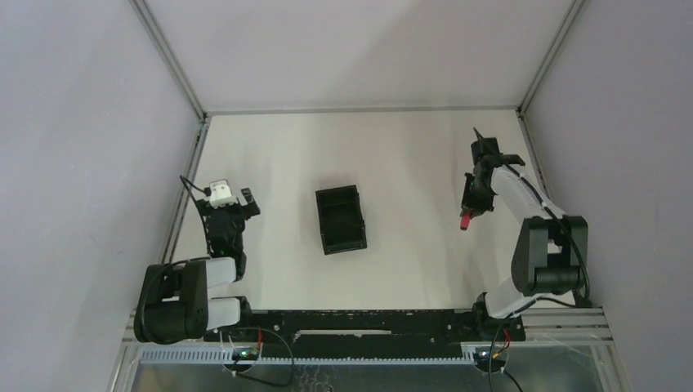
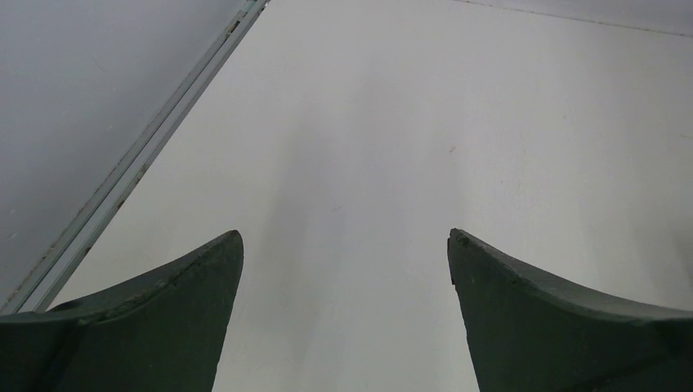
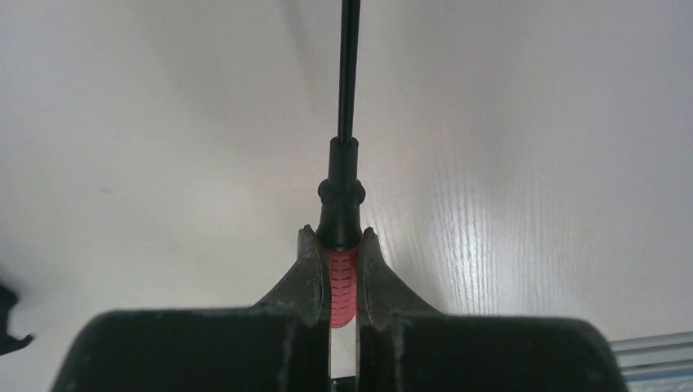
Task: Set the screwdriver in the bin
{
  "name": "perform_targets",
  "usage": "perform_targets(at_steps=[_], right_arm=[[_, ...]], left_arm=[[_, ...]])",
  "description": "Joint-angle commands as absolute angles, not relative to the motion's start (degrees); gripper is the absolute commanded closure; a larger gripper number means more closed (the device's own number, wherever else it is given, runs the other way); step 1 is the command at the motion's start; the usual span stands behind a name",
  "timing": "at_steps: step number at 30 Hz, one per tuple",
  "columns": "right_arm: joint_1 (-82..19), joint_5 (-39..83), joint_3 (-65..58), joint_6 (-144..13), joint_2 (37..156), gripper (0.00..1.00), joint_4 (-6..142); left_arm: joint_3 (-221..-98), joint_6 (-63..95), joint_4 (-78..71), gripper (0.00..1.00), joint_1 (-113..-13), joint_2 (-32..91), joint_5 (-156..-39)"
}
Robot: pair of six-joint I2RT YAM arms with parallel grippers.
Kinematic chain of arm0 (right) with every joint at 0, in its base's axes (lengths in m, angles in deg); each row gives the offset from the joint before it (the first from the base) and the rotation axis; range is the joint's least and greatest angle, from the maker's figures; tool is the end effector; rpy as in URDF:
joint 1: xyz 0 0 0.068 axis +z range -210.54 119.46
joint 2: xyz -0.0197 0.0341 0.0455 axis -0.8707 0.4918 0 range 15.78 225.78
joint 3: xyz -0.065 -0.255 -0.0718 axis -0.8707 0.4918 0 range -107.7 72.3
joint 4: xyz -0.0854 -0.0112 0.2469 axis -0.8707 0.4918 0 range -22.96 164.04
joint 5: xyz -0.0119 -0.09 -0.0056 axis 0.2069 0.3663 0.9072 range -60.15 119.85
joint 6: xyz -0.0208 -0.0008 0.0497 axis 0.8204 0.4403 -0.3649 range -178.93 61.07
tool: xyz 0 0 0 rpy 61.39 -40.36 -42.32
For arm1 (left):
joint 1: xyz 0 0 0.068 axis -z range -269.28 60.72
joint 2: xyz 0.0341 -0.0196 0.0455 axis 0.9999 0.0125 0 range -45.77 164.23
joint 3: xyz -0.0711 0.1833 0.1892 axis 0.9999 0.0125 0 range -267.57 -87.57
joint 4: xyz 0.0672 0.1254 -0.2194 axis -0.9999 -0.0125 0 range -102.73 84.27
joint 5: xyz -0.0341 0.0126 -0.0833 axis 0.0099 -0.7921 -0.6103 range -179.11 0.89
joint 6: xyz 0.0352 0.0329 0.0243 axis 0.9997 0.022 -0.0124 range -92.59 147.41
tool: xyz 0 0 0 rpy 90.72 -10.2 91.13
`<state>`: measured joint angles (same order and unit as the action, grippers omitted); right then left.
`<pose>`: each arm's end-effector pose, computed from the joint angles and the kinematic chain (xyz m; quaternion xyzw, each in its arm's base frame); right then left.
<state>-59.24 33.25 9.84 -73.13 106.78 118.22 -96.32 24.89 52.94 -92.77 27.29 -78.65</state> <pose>0.2880 0.0045 0.2053 0.1145 0.9889 -0.0172 0.0927 0.2110 0.0192 0.1605 -0.0998 0.7337 0.0731 0.6681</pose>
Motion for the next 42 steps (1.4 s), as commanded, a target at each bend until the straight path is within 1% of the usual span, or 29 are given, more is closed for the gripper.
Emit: perform_targets(at_steps=[1,7,9,13,18,21,24,29,40,41,42], right_arm=[[-58.06,34.83,3.49,-73.21,100.05,1.00,125.12],[-54.44,35.73,0.31,-74.65,99.28,1.00,127.67],[-51.01,36.39,-0.69,-76.37,99.89,1.00,127.52],[-39.29,36.45,-4.87,-79.76,103.24,1.00,126.71],[-23.83,36.94,-16.26,-81.91,111.52,1.00,126.99],[-16.51,37.15,-24.10,-79.51,117.43,1.00,127.41],[-11.57,37.96,-30.43,-75.80,123.18,1.00,128.04],[-8.45,37.62,-33.96,-71.81,128.99,1.00,127.37],[-6.97,37.04,-30.53,-69.59,136.31,1.00,121.79],[-6.93,37.28,-30.65,-69.63,136.82,0.99,121.61],[-6.93,37.78,-30.75,-69.70,137.19,0.96,121.54]], left_arm=[[-98.57,25.83,55.09,0.00,-92.53,26.36,-78.04],[-98.56,25.83,55.09,0.00,-92.50,26.37,-77.98],[-98.57,25.83,55.09,0.00,-92.50,26.39,-78.05],[-98.57,25.85,55.09,0.00,-92.50,26.38,-78.03],[-98.60,25.83,55.09,0.00,-92.51,26.39,-78.08],[-98.61,25.88,55.09,0.00,-92.45,26.35,-78.07],[-98.59,25.86,55.09,0.00,-92.52,26.34,-77.97],[-98.58,25.83,55.09,0.00,-92.49,26.40,-77.97],[-98.62,25.86,55.04,0.00,-92.52,26.39,-78.03],[-98.55,25.83,55.08,0.00,-92.49,26.38,-78.02],[-98.56,25.83,55.09,0.00,-92.52,26.39,-78.04]])
